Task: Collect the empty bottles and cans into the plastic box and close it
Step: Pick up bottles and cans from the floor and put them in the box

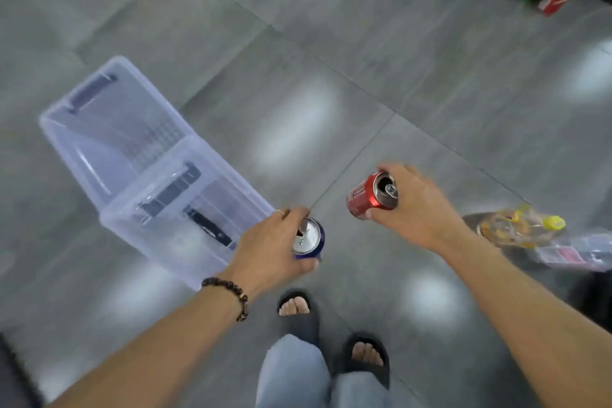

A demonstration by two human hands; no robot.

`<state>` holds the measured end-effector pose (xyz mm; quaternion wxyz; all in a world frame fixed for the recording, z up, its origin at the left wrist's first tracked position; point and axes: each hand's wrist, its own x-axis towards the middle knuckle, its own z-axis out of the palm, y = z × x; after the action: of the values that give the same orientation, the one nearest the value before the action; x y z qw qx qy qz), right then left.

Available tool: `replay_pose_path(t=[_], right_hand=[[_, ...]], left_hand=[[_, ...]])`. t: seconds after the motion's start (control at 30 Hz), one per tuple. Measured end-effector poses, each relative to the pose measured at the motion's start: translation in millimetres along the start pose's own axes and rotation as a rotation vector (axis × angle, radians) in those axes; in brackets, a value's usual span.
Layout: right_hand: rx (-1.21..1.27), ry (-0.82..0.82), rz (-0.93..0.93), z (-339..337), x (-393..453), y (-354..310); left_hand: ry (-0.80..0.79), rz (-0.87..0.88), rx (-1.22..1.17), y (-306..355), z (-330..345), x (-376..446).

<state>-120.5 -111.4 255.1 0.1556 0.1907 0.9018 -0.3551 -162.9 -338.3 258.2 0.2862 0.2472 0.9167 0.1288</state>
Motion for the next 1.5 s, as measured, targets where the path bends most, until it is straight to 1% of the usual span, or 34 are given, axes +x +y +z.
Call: replay_pose_path(t=[0.2, 0.37, 0.5, 0.63, 0.7, 0.8, 0.87, 0.97, 1.07, 1.17, 1.3, 1.5], right_hand=[[-0.069, -0.142, -0.214, 25.1, 35.9, -153.8], [-0.163, -0.255, -0.355, 67.8, 80.2, -278.8], [-0.185, -0.279, -0.393, 133.4, 136.3, -362.8], [-0.197, -0.242, -0.382, 210.7, 210.7, -409.3], [-0.257, -0.218, -0.356, 242.6, 249.8, -416.8], [-0.455, -0.215, -0.333, 290.4, 306.0, -407.0], [-0.590, -0.261, -0.321, 323.8, 334.0, -391.0], [-0.741, -0.359, -0.294, 366.2, 357.3, -364.3], [-0.786, -0.423, -0.253, 389.6, 366.2, -340.0], [-0.848, -0.473, -0.214, 399.2, 372.0, -324.4], [-0.907, -0.513, -0.174, 400.6, 375.4, -317.6], [-0.980, -0.553, -0.171, 411.5, 377.4, -311.5]], left_hand=[[0.123, -0.249, -0.147, -88.4, -69.5, -62.1], [0.254, -0.432, -0.279, -178.6, -118.1, -83.2], [0.337, -0.500, -0.328, -272.1, -148.0, -64.8], [0.418, -0.523, -0.309, -375.2, -160.9, -6.7], [0.381, -0.480, -0.256, -415.4, -160.1, 33.1], [0.277, -0.372, -0.157, -462.6, -143.7, 98.7], [0.207, -0.325, -0.104, -484.5, -121.7, 136.8], [0.092, -0.307, -0.063, -502.8, -82.5, 173.4], [0.021, -0.309, -0.010, -509.0, -49.1, 190.2], [0.000, -0.310, -0.009, -507.7, -29.9, 197.0], [-0.014, -0.298, -0.019, -504.7, -14.9, 196.8], [-0.072, -0.286, 0.003, -507.8, -2.9, 193.6]])
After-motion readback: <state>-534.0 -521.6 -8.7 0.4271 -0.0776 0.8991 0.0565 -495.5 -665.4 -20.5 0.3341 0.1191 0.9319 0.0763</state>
